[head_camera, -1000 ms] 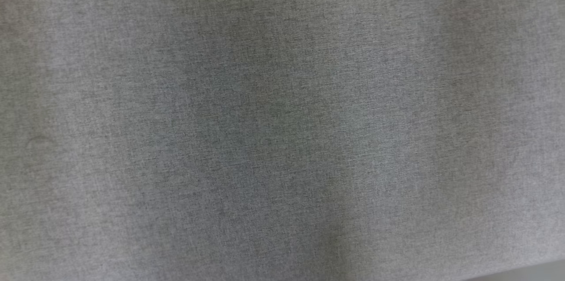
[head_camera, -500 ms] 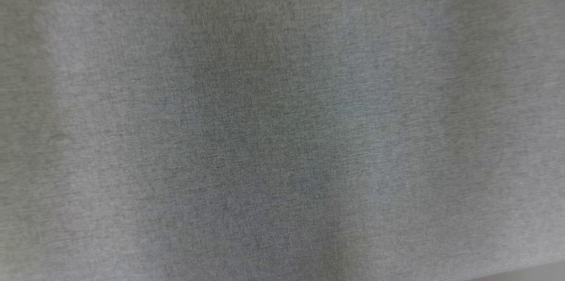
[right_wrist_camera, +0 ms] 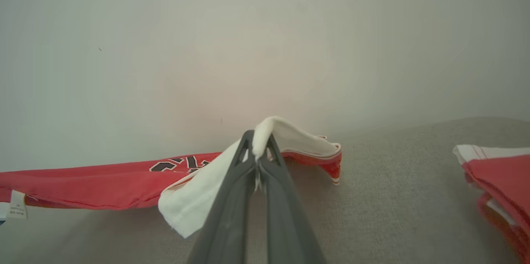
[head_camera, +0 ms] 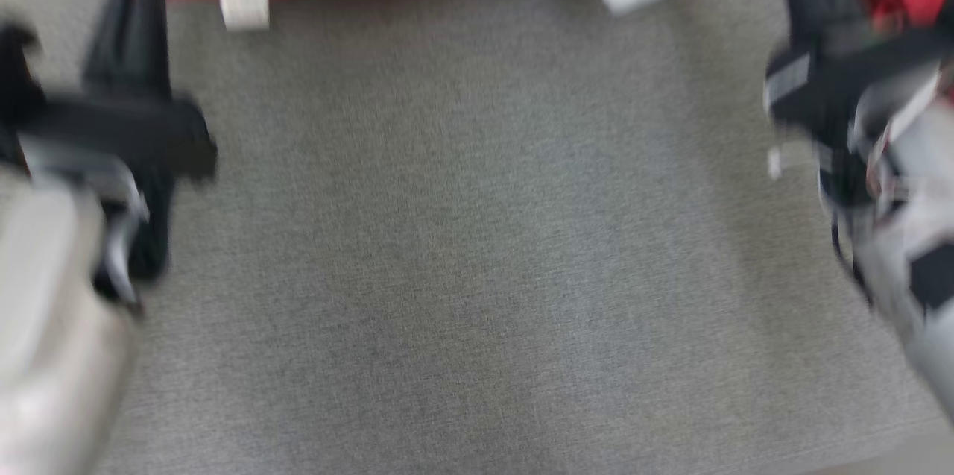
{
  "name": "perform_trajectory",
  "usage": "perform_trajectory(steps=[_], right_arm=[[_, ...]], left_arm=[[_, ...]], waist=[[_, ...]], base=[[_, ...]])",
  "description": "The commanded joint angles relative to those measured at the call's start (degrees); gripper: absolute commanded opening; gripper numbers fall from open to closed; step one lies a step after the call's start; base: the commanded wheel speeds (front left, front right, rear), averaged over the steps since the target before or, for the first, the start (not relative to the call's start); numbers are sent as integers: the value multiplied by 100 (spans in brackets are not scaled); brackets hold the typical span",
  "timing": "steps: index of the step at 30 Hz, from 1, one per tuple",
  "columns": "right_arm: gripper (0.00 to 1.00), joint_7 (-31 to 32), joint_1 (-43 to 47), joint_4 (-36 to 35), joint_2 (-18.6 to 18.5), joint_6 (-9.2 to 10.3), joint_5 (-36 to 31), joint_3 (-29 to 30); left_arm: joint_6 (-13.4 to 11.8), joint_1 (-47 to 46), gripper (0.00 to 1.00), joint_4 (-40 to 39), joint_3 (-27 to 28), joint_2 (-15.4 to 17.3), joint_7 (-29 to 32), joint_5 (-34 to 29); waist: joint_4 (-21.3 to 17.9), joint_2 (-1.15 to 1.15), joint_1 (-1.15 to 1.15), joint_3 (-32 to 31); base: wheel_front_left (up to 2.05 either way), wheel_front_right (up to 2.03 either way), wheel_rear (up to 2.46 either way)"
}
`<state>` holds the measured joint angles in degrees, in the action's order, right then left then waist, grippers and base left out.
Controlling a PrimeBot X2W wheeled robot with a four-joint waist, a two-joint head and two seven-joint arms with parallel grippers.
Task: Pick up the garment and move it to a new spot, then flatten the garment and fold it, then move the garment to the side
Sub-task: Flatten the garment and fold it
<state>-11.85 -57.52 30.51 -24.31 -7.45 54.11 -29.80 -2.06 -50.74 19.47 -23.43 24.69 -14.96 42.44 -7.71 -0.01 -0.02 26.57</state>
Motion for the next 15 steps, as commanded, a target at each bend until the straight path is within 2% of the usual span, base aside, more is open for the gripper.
perform_trajectory(steps=[1,7,15], right_arm=[[0,26,422,-157,-114,-3,38,37],[0,189,2063,-763,-328,-3,252,429],[0,448,3996,-1504,-232,-3,95,1023]], left_arm=[[-163,441,0,-301,91,42,-23,36],[-599,2075,0,-1349,165,29,-26,17],[-699,3691,0,-1790,178,-168,-22,-88]], waist=[[-46,1,2,-380],[3,1,2,-655],[31,1,2,-1027]], base=[[0,0,0],[0,0,0],[0,0,0]])
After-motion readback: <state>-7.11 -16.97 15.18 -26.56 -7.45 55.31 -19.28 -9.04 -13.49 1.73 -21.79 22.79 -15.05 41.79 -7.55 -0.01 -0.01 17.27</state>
